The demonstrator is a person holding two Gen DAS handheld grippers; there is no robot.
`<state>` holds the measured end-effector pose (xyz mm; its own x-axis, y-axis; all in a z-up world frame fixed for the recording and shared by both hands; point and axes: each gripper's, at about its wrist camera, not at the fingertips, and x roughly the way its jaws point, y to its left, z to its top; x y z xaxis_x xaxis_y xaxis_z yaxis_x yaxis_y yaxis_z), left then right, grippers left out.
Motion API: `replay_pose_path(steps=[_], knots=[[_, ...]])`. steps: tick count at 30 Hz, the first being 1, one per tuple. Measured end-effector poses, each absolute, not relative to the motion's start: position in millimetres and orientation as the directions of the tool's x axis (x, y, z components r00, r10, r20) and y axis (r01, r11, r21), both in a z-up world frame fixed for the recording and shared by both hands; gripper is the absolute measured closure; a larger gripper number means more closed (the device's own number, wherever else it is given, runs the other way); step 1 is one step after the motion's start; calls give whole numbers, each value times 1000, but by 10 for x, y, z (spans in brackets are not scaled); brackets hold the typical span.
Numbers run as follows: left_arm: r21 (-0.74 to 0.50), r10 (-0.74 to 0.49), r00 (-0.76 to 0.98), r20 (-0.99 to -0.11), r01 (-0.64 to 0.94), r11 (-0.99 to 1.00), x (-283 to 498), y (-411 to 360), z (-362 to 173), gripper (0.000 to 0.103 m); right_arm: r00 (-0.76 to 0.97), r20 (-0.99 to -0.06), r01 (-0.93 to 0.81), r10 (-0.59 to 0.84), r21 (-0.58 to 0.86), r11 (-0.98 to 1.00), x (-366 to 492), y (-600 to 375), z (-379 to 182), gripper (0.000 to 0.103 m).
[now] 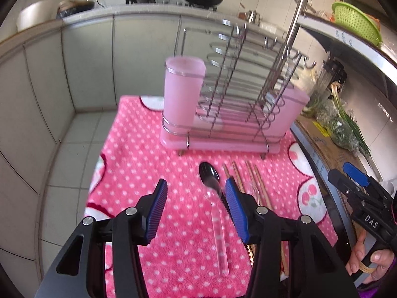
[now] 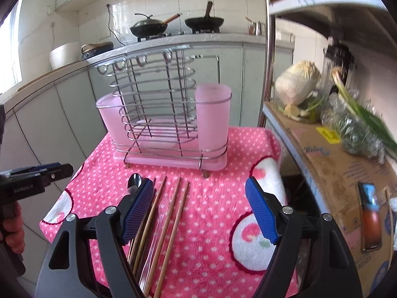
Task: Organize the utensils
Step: 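Grasp the clear plastic spoon with the left tool while the right tool grasps a wooden chopstick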
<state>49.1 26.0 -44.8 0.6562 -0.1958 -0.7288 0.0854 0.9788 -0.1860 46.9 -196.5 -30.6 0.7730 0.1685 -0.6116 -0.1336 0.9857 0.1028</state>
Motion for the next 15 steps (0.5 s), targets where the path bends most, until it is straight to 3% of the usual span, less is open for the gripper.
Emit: replay_pose_path(steps=[7,15], knots=[[-216,-270,468,-842,167,962,818,27,-927,72,700,-676,-128,230,198,972,654,-2097,-517,29],[-212,-259,327,-909,174,962,1086,-151,-1355,75,578,-739,-111,344,347,931,927,-2247,-806,57]])
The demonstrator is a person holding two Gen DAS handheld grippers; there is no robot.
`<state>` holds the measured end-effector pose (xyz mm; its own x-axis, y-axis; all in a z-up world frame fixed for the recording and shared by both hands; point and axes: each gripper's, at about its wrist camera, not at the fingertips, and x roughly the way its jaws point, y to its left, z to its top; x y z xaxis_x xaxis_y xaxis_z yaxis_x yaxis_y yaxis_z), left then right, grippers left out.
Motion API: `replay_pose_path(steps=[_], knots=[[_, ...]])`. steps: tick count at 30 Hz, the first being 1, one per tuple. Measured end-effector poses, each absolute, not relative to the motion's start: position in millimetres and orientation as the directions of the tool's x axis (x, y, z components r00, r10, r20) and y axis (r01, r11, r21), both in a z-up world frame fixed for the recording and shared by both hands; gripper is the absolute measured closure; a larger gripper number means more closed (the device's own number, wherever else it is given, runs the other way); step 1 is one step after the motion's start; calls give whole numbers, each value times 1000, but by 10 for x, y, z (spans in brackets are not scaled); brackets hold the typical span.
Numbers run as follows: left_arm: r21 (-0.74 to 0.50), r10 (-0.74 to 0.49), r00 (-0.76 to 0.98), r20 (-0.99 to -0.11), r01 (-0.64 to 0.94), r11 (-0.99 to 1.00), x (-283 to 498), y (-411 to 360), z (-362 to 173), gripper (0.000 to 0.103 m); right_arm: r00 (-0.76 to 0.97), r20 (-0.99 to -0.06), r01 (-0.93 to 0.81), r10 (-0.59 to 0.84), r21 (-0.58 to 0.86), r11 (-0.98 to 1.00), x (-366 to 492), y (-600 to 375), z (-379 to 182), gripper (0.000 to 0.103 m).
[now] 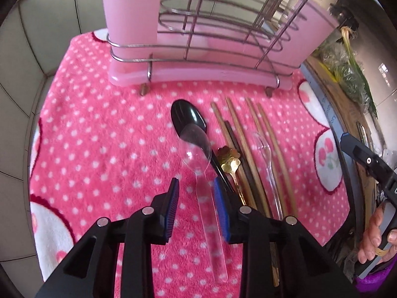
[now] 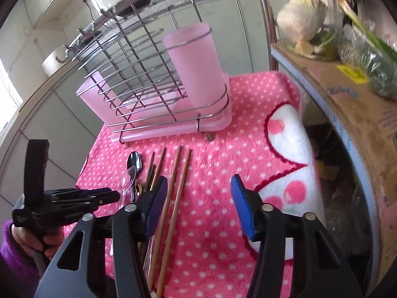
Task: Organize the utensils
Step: 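Grasp the clear plastic spoon with the left tool while the right tool grasps a wooden chopstick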
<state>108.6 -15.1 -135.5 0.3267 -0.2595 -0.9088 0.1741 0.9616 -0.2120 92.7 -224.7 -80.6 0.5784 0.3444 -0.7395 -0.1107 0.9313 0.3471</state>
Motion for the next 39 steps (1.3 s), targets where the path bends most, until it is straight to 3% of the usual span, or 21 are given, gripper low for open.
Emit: replay_pose_path(steps=[4,15,17,23,39], knots=[[-214,-256,300,-919,168,962,1153,-170,-1477,81,530,-756,-105,384,391,914,1057,-2218,-913,70],[-244,-285,313,-906,164,956,1179,56,-1463,94,396,-820,-95,413,411,907,1430,-1941,-1164,73],[-254,-291,317,-903,153,955,1157,159,-1444,100,380,-837,-96,394,389,916,1504,-1867,-1211,73],[-264,-292,322,-901,130,956,1065,461,-1380,100,324,-891,-82,318,308,948,1727,-1658,-1384,83],[-216,-245,137,-960,197,956,1377,367,-1476,99,261,-923,-132,284,257,957,1844,-1540,-1438,83]])
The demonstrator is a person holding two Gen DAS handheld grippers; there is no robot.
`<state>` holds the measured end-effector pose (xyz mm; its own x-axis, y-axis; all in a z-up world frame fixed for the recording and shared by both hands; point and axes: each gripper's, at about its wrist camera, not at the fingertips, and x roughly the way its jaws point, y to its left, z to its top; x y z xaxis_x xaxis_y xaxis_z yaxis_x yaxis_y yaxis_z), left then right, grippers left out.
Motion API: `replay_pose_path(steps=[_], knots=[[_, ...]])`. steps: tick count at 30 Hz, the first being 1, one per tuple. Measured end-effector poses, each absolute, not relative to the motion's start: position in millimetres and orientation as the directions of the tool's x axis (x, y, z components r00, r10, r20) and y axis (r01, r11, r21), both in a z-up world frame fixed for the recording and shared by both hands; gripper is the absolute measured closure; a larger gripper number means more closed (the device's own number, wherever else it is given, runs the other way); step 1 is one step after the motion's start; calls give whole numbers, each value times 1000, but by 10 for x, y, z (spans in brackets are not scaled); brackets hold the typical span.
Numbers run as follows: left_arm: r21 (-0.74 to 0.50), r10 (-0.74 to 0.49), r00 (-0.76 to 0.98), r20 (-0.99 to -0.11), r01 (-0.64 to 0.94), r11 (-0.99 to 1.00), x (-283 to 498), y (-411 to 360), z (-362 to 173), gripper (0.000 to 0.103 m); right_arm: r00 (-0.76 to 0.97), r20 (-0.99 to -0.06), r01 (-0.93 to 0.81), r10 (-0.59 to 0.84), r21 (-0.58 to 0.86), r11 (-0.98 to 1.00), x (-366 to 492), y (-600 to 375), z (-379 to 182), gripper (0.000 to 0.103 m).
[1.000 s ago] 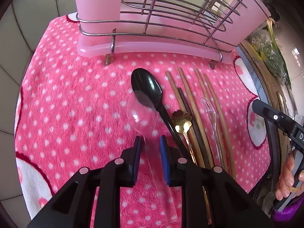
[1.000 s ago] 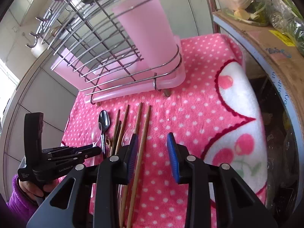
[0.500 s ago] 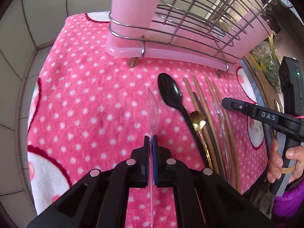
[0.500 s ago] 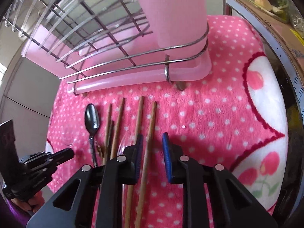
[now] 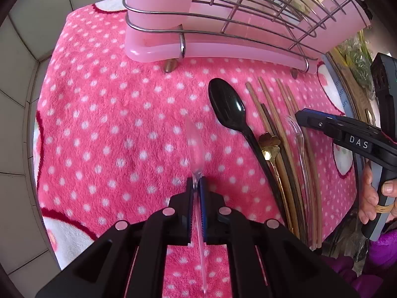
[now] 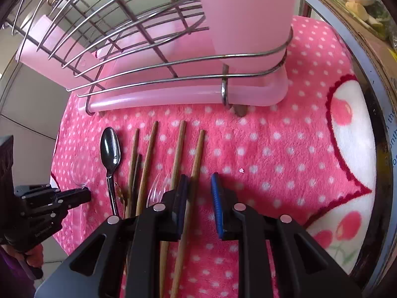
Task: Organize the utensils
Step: 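Grasp the clear plastic spoon with the left tool while the right tool grasps a wooden chopstick, then lift the clear spoon with the left tool while the right tool lifts the chopstick toward the pink cup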
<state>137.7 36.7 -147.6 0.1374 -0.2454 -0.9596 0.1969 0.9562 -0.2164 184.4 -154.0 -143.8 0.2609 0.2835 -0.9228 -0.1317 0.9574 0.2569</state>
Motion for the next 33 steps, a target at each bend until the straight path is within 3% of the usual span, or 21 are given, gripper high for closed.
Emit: replay_pose_path(steps=[4,9,15,24,33], knots=[[-229,-249,85,-965,192,954,1491,335,-1504,98,264,-919,-147,293,262,954,1839,-1528,-1441,85],[-251,-258,16,-966,179,951,1599,322,-1540,98,265,-902,-136,342,316,939,1817,-1641,-1445,95],[-264,-263,-30,-964,146,953,1719,359,-1554,98,287,-883,-127,371,349,929,1756,-1732,-1417,95],[-237,-270,193,-943,180,955,1367,429,-1239,100,411,-809,-137,420,401,906,1414,-2058,-1112,96],[-271,-322,478,-817,176,947,905,597,-549,100,631,-662,-207,404,358,910,947,-2321,-356,97]])
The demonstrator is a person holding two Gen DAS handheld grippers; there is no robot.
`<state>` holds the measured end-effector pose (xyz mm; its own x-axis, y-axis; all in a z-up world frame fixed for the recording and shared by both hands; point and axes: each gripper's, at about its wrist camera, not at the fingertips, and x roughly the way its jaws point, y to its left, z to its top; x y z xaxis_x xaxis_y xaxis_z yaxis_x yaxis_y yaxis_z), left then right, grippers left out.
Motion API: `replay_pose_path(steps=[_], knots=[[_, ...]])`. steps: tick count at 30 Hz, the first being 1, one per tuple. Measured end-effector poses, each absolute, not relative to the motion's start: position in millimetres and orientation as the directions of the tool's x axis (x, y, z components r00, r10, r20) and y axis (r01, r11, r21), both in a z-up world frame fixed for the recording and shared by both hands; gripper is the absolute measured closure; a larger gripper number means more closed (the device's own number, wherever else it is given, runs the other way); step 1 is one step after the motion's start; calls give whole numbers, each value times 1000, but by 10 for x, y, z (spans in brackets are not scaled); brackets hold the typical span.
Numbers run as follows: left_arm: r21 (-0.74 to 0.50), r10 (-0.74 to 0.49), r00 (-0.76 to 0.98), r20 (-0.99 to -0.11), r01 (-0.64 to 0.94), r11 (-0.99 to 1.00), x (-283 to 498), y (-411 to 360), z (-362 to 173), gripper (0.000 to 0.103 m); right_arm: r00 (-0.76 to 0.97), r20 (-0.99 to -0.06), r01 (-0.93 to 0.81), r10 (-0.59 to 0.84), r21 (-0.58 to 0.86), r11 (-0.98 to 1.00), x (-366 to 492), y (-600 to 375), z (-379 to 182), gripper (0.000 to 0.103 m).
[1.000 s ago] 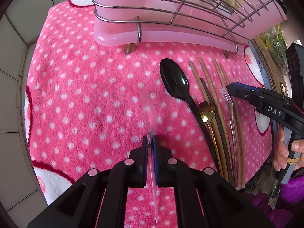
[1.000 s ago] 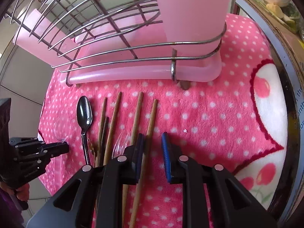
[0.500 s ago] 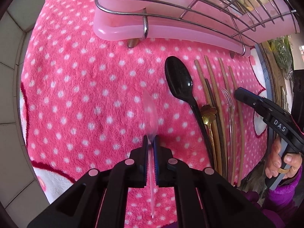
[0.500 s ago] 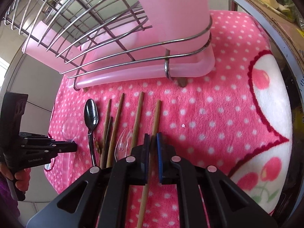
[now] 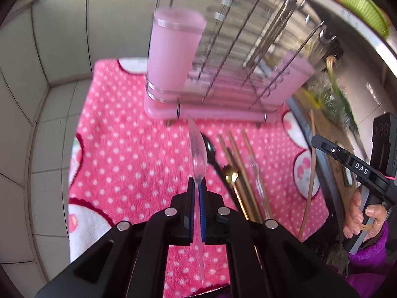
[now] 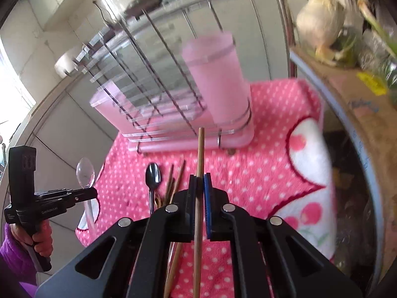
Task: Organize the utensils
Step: 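Lift the clear spoon with the left tool while the right tool lifts the chopstick toward the pink cup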
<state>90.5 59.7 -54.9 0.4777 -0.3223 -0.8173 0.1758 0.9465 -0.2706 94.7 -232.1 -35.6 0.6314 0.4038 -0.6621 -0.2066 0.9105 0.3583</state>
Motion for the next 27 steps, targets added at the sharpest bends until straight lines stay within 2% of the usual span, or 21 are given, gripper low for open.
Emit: replay_pose_path(steps=[14,20,27], knots=[[-241,-318,763,-563,216,946,688,711,577,100,828,-420,-269,371,283,921,724,-2456,978,97],[-245,-311,823,-475,216,945,807,779,981,100,856,-369,-281,363,257,925,848,-2493,1386,97],[-272,-302,864,-404,201,941,1115,779,1210,100,887,-309,-282,342,224,933,987,-2483,1725,97]])
